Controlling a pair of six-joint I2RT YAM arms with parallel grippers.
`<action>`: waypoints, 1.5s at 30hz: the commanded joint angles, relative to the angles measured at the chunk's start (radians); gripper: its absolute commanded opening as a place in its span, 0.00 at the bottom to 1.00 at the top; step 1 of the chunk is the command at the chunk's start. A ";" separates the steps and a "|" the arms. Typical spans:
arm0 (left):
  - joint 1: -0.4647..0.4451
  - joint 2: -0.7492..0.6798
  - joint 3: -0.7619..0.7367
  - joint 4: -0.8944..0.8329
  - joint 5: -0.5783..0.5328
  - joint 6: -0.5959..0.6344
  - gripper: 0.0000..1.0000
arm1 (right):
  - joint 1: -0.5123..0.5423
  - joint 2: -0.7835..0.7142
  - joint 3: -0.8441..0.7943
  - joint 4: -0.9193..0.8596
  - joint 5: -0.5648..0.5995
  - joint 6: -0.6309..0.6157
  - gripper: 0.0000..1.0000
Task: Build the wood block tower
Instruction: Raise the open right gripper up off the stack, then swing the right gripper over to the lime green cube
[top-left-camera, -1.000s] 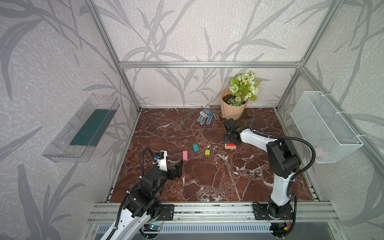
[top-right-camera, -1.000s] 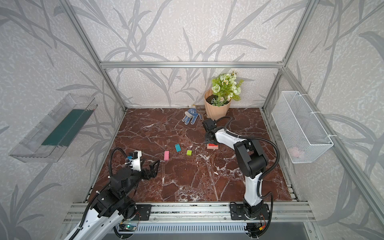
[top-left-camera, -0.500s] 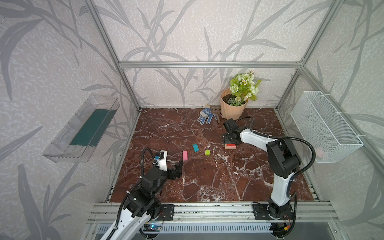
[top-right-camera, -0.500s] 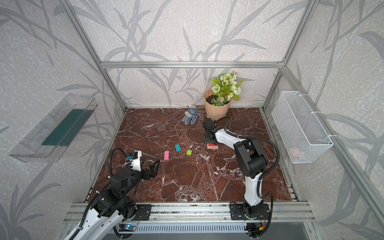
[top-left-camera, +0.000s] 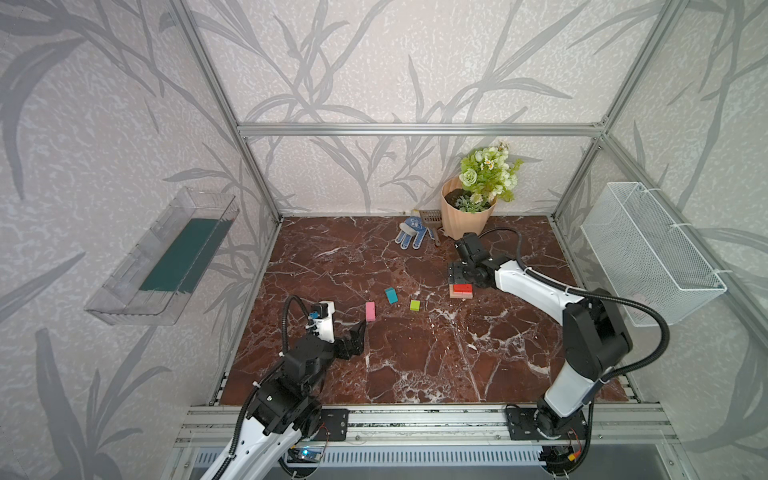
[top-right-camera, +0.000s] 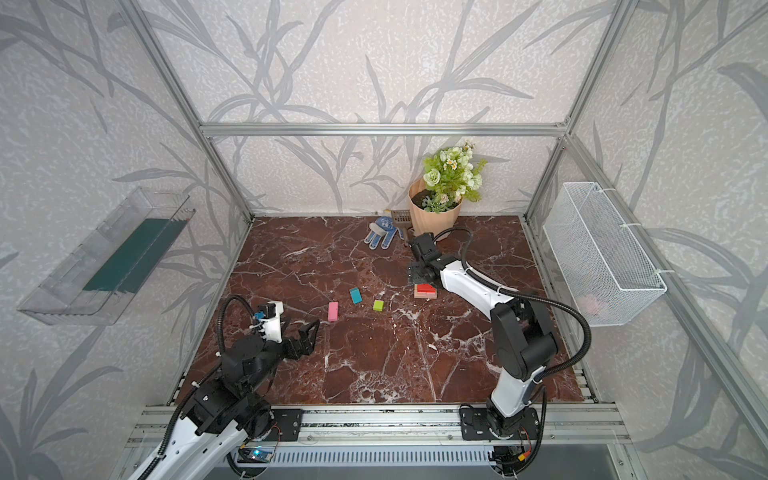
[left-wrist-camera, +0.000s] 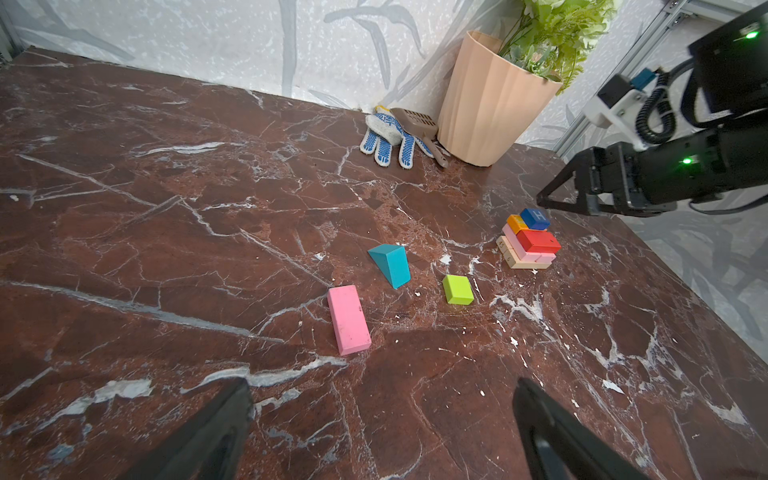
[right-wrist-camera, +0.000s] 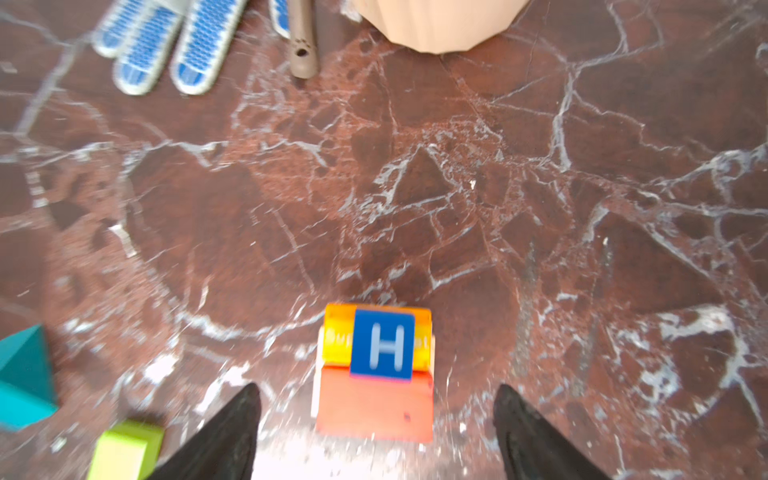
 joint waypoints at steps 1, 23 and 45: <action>-0.005 -0.010 0.009 0.001 -0.015 -0.005 0.99 | 0.011 -0.125 -0.063 0.015 -0.033 -0.017 0.88; -0.005 -0.007 0.011 -0.001 -0.021 -0.008 0.99 | 0.029 -0.629 -0.468 0.159 -0.259 0.079 0.99; -0.005 -0.015 0.009 -0.005 -0.021 -0.010 0.99 | 0.387 -0.235 -0.141 -0.164 0.077 0.431 1.00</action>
